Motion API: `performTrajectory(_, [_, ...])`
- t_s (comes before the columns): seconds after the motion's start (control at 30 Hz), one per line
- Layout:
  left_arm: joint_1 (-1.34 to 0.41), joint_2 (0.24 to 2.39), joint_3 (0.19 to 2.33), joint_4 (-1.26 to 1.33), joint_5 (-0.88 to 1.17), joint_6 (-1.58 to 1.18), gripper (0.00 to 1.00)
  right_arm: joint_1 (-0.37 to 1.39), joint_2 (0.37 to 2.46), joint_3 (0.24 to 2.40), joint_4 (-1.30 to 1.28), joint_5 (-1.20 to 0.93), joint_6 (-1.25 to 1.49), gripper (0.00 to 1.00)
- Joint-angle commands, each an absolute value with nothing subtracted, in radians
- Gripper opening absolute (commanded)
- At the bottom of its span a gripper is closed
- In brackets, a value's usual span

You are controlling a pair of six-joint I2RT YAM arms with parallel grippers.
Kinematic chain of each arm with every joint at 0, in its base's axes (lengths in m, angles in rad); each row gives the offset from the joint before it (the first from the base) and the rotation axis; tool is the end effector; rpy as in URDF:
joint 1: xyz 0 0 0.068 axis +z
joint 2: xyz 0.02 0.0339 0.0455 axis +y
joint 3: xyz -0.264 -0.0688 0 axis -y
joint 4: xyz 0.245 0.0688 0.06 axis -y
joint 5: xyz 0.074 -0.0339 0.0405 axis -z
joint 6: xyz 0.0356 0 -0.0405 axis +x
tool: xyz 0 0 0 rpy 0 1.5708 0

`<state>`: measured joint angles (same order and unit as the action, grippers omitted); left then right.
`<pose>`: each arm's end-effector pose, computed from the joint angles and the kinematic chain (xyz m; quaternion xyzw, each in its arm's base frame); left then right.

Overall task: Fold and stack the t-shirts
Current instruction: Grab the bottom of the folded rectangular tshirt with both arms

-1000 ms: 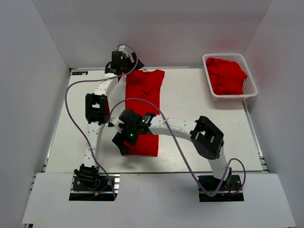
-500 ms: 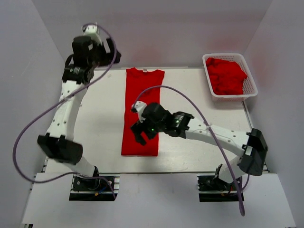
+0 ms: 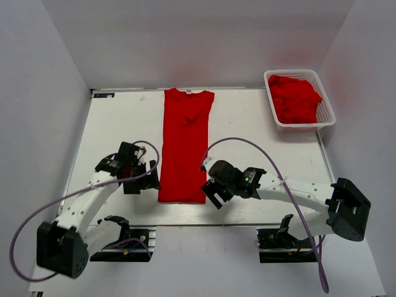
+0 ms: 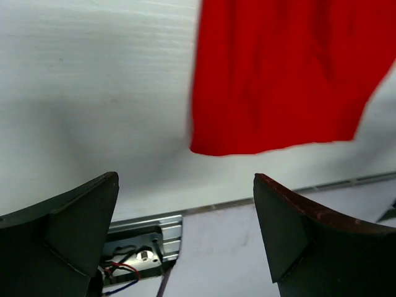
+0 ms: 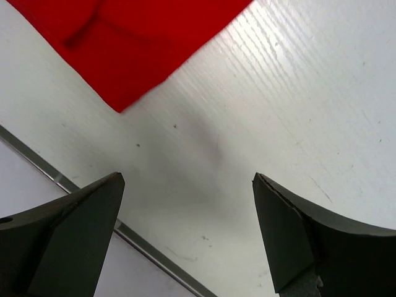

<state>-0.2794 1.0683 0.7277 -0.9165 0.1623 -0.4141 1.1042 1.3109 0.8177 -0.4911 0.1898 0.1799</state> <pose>0.1690 -0.0545 0.2158 -0.0536 0.9831 -0.1282 0.1192 0.1215 0.2262 0.2147 -0.4004 0.8652 0.0997 0.2848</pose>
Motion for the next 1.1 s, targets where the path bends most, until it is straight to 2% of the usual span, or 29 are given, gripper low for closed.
performTrajectory(0.0, [-0.305, 0.945, 0.709, -0.911, 0.235, -0.479, 1.0, 1.114, 1.291, 0.841, -0.388, 0.186, 0.148, 0.9])
performTrajectory(0.17, [-0.357, 0.934, 0.612, -0.809, 0.278, -0.561, 0.96, 1.134, 1.384, 0.854, -0.336, 0.156, 0.262, 0.9])
performTrajectory(0.37, [-0.428, 1.014, 0.549, -0.689, 0.21, -0.607, 0.96, 1.147, 1.44, 0.857, -0.275, 0.222, 0.37, 0.9])
performTrajectory(0.53, [-0.482, 1.11, 0.574, -0.701, 0.088, -0.62, 0.98, 1.16, 1.486, 0.847, -0.222, 0.192, 0.376, 0.9])
performTrajectory(0.9, [-0.529, 1.203, 0.572, -0.64, 0.038, -0.641, 1.0, 1.17, 1.563, 0.851, -0.192, 0.256, 0.391, 0.9])
performTrajectory(0.97, [-0.54, 1.213, 0.581, -0.64, 0.028, -0.641, 0.93, 1.17, 1.566, 0.853, -0.175, 0.256, 0.388, 0.9])
performTrajectory(1.07, [-0.549, 1.213, 0.571, -0.617, 0.028, -0.641, 0.75, 1.169, 1.582, 0.857, -0.153, 0.25, 0.379, 0.85])
